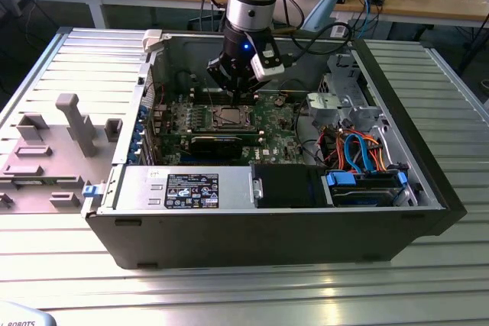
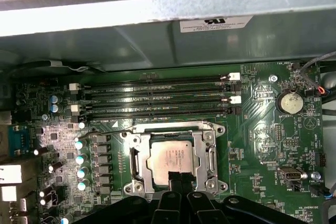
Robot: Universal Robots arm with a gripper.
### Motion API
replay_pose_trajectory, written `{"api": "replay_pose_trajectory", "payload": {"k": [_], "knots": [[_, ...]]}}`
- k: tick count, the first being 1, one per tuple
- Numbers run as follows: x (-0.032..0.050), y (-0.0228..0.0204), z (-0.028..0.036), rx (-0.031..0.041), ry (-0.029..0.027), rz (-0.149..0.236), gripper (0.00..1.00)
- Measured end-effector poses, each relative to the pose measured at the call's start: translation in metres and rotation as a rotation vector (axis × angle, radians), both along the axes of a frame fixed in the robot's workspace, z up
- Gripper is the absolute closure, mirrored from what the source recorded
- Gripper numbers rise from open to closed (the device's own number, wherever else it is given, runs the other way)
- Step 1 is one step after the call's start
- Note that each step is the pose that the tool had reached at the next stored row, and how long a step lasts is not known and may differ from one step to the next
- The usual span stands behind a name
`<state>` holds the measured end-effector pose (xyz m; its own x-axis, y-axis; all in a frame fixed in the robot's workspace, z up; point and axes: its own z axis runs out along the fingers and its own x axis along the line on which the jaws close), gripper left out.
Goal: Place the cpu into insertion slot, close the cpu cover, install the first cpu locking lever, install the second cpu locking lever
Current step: 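Install the first cpu locking lever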
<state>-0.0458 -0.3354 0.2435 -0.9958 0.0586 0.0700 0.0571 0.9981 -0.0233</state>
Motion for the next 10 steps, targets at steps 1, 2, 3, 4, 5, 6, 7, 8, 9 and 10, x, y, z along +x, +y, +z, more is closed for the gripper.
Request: {"api": "replay_pose_trajectory", "payload": {"k": [1,2,3,4,5,6,7,8,9,10], "knots": [[0.0,0.0,0.0,0.0,0.0,0.001,0.89],[0.0,0.0,0.0,0.0,0.0,0.002,0.89],[0.0,0.0,0.0,0.0,0.0,0.003,0.89],[0.0,0.0,0.0,0.0,0.0,0.005,0.89],[0.0,0.0,0.0,0.0,0.0,0.007,0.89],[0.0,0.0,0.0,0.0,0.0,0.008,0.89],[0.0,0.0,0.0,0.0,0.0,0.009,0.89],[0.0,0.0,0.0,0.0,0.0,0.009,0.89],[0.0,0.0,0.0,0.0,0.0,0.01,0.89],[0.0,0.0,0.0,0.0,0.0,0.011,0.89]]}}
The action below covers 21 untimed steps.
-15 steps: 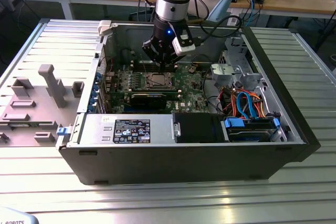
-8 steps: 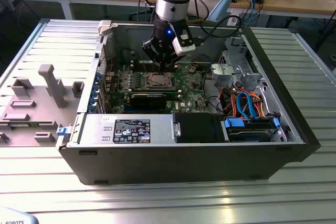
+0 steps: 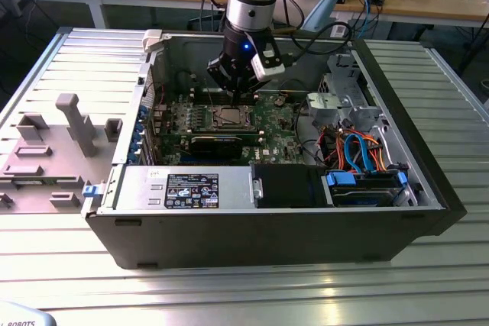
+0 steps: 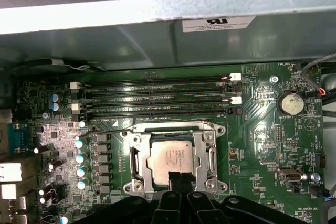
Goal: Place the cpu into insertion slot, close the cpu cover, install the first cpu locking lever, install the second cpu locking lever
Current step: 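Install the first cpu locking lever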
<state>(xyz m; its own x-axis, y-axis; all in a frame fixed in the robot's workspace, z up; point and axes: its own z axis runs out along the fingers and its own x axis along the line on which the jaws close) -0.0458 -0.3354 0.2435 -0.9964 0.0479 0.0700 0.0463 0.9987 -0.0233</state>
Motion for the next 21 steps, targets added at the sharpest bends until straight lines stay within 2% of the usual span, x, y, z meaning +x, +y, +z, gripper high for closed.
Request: {"api": "replay_pose_trajectory", "payload": {"k": [19,20,21], "knots": [[0.0,0.0,0.0,0.0,0.0,0.017,0.89],[0.0,0.0,-0.0001,0.001,0.0,0.018,0.89],[0.0,0.0001,-0.0001,0.0055,-0.0002,0.018,0.89]]}}
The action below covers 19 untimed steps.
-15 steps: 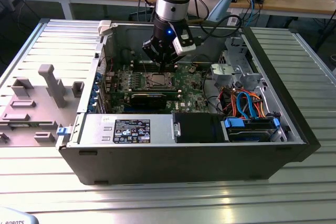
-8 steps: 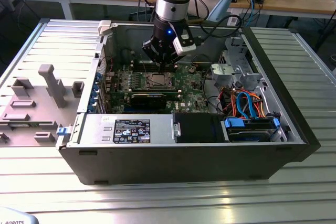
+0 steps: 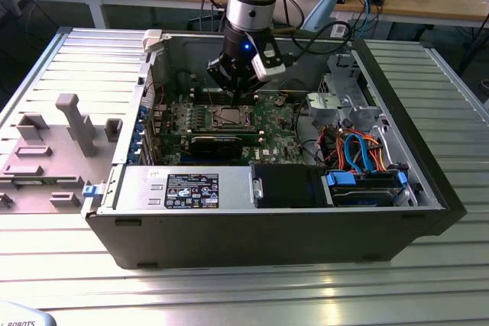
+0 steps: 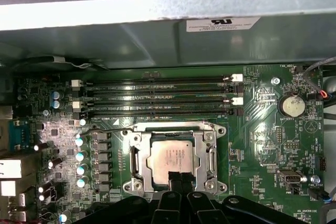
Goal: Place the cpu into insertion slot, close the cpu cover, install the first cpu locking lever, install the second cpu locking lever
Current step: 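Install the first cpu locking lever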
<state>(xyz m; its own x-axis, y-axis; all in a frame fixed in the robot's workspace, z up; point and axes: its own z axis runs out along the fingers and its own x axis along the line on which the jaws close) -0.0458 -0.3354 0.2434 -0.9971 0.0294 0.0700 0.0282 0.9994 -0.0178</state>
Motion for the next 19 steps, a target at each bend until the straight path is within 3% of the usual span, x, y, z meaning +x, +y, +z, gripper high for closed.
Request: {"api": "replay_pose_trajectory", "payload": {"k": [1,2,10,11,13,14,19], "knots": [[0.0,0.0,0.0,0.0116,0.0001,0.0,0.89],[0.0,-0.0001,0.0001,0.0166,0.0002,0.0,0.89],[0.0,-0.0001,0.0001,0.0179,0.0002,0.025,0.89],[-0.0001,0.0,0.0,0.0179,-0.0029,0.025,0.89],[0.0,-0.0001,-0.0002,0.0176,-0.0258,0.025,0.89],[0.0,-0.0001,-0.0004,0.0174,-0.0473,0.025,0.89],[0.0,-0.0001,-0.0004,0.0173,-0.0489,0.025,0.89]]}}
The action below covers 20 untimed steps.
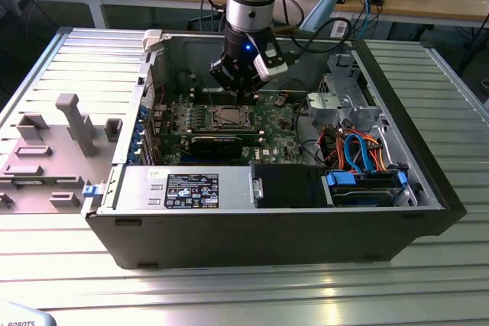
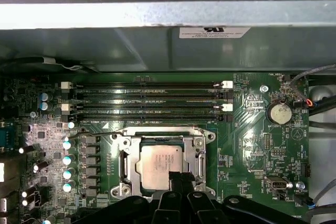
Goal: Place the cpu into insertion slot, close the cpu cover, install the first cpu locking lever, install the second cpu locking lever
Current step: 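Install the first cpu locking lever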
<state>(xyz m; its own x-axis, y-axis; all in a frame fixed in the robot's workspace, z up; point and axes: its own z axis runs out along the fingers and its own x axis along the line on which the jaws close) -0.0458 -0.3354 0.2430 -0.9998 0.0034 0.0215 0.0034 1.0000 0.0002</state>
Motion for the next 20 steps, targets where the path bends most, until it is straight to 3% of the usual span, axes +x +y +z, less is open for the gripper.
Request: {"api": "replay_pose_trajectory", "payload": {"k": [5,11,17,20], "knots": [[-0.0003,0.0,0.0,0.0,-0.0014,0.0,0.89],[-0.022,0.0,0.001,0.0005,-0.0091,0.0,0.89],[-0.0255,0.0003,0.0074,0.0006,-0.0149,0.0,0.89],[-0.0312,0.0003,0.0079,0.0006,-0.0191,0.0,0.89]]}}
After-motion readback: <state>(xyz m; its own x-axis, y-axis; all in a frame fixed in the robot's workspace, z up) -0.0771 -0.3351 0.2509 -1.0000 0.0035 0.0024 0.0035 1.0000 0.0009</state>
